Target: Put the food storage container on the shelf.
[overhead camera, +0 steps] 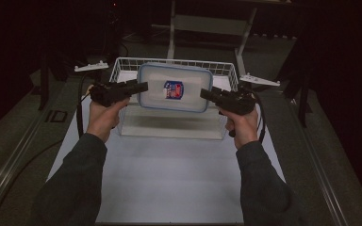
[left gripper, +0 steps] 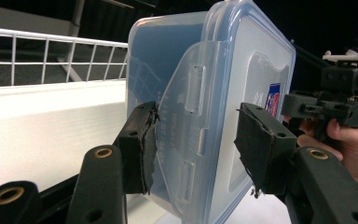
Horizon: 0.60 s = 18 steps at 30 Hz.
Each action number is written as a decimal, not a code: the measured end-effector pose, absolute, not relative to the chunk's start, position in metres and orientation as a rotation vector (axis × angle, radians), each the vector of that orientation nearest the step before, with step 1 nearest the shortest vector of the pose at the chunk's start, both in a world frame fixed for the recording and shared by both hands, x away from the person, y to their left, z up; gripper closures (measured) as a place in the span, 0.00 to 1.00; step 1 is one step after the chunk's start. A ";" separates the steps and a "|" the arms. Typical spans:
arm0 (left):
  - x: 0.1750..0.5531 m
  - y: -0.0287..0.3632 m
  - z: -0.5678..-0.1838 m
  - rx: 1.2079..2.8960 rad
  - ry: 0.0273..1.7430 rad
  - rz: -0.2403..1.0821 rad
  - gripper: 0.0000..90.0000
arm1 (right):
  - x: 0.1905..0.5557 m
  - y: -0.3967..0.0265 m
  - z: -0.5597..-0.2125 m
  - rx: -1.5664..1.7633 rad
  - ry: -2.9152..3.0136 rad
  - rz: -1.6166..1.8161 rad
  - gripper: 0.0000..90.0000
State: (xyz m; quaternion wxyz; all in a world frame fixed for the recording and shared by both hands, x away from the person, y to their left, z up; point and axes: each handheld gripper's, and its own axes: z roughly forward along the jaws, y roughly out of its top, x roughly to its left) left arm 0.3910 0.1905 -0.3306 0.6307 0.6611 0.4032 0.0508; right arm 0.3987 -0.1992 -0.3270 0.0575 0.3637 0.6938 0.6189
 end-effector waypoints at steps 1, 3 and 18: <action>0.392 0.190 -0.332 1.510 0.932 0.114 0.54 | 0.401 -0.199 -0.328 1.112 2.104 1.878 0.57; 0.395 0.190 -0.334 1.506 0.949 0.109 0.54 | 0.404 -0.199 -0.330 1.127 2.108 1.875 0.57; 0.404 0.185 -0.339 1.457 1.019 0.095 0.54 | 0.423 -0.200 -0.333 1.246 2.066 1.901 0.56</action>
